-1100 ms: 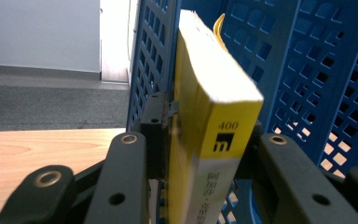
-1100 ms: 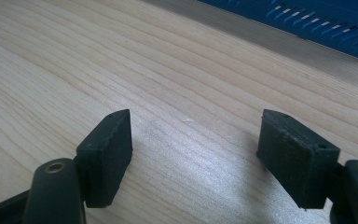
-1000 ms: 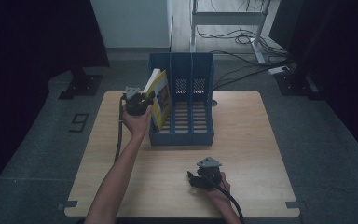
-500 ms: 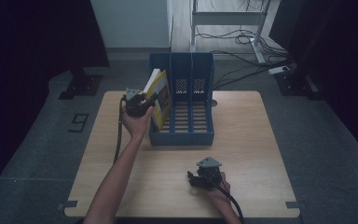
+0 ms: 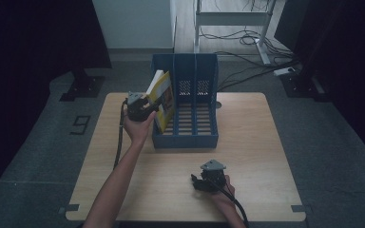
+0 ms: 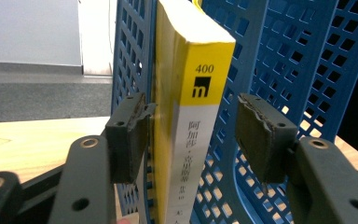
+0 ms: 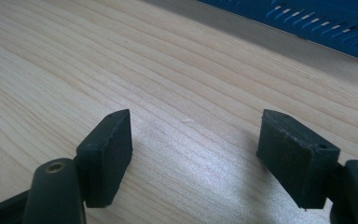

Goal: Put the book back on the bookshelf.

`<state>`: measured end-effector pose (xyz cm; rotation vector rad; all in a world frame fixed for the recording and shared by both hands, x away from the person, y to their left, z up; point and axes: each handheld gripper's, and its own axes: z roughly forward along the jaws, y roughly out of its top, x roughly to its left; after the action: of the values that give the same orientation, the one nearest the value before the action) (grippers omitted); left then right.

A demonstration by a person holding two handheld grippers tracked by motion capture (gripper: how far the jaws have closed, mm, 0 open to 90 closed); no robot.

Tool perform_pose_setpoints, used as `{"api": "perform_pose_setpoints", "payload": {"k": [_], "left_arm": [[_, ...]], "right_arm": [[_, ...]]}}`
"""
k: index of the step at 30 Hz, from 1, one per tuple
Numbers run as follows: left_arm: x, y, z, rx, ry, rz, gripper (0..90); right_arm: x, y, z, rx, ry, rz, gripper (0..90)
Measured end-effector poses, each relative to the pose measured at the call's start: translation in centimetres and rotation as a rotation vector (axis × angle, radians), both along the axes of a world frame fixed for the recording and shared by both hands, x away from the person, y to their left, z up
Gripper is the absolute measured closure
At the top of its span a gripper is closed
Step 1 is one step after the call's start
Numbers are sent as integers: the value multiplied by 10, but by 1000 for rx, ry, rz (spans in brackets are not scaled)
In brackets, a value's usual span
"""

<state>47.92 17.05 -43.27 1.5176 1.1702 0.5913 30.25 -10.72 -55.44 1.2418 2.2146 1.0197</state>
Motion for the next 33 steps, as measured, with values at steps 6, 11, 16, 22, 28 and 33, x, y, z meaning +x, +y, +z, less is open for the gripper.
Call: {"api": "perform_pose_setpoints", "payload": {"k": [6,11,16,22,28,33], "left_arm": [[-5,4,-1,3,5,-18,418],[-10,6,-4,9,8,-24,405],[-18,7,-5,17,13,-45,393],[-29,9,-6,23,15,-69,388],[-40,13,-9,21,17,-90,386],[-48,14,-12,28,27,-120,372]], "right_arm": [[0,0,0,0,0,0,256],[0,0,0,0,0,0,256],[0,0,0,-1,1,0,256],[0,0,0,-1,0,1,256],[0,0,0,0,2,-3,256],[0,0,0,-1,2,-3,256]]}}
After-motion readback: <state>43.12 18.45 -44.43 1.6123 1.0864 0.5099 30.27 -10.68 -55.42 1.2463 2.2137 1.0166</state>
